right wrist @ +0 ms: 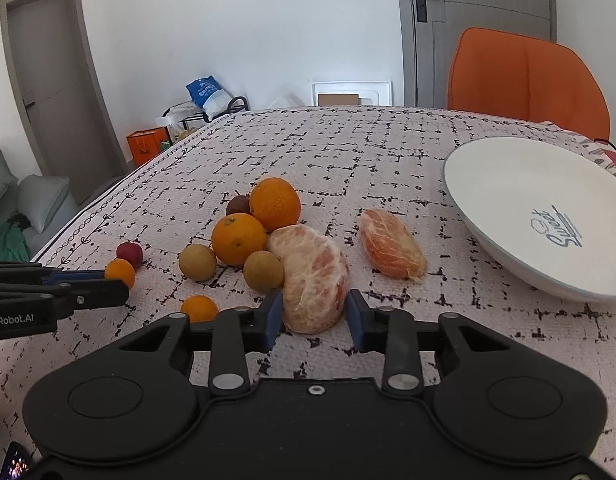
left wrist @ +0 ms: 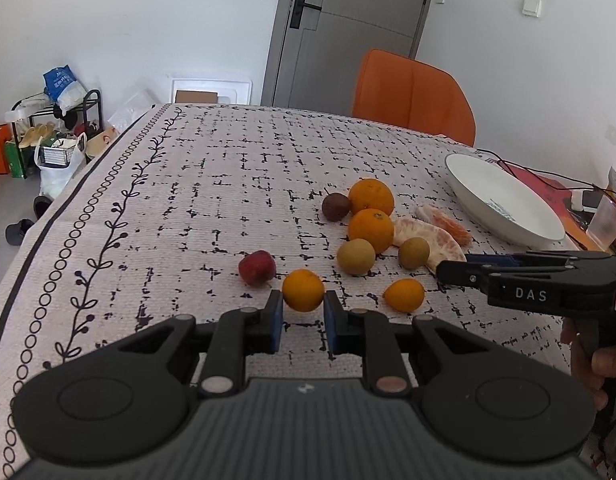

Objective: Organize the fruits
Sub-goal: 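Close the right gripper on the peeled grapefruit segment while the left gripper grasps the small mandarin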

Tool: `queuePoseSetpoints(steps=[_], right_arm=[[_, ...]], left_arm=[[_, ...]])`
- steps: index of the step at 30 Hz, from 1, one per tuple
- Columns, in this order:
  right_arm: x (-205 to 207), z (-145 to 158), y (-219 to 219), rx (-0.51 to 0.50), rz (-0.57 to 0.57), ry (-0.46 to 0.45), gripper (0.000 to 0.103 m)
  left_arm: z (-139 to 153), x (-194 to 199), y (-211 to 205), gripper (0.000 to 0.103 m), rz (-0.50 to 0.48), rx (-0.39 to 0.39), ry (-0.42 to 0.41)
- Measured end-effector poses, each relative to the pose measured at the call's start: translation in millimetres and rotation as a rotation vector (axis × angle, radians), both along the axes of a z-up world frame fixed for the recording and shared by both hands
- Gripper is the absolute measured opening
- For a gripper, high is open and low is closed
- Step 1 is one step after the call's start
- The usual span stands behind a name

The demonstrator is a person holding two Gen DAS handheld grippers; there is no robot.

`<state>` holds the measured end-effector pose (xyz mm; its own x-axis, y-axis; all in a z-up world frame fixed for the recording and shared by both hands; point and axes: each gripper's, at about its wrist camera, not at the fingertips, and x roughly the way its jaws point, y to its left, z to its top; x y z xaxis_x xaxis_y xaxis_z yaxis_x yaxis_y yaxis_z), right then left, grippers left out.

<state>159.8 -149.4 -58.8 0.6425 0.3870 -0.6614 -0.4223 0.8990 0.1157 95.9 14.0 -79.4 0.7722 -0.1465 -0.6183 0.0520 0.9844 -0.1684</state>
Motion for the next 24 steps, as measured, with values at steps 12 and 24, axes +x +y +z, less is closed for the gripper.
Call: queuePoseSetpoints(steps=[12,24], right_arm=[[-21.4,4.2,-12.8,0.002,-0.007,0.025,0.023],[-1.7,0.9,5.0,-0.035,0.010,0.006,0.054]], left_arm=[[0.3,-3.0,-3.4,0.020,-0.002,0.005,-0.007],[-2.1,-1.7,3.7,0.020,0.016,0.001,-0.003]])
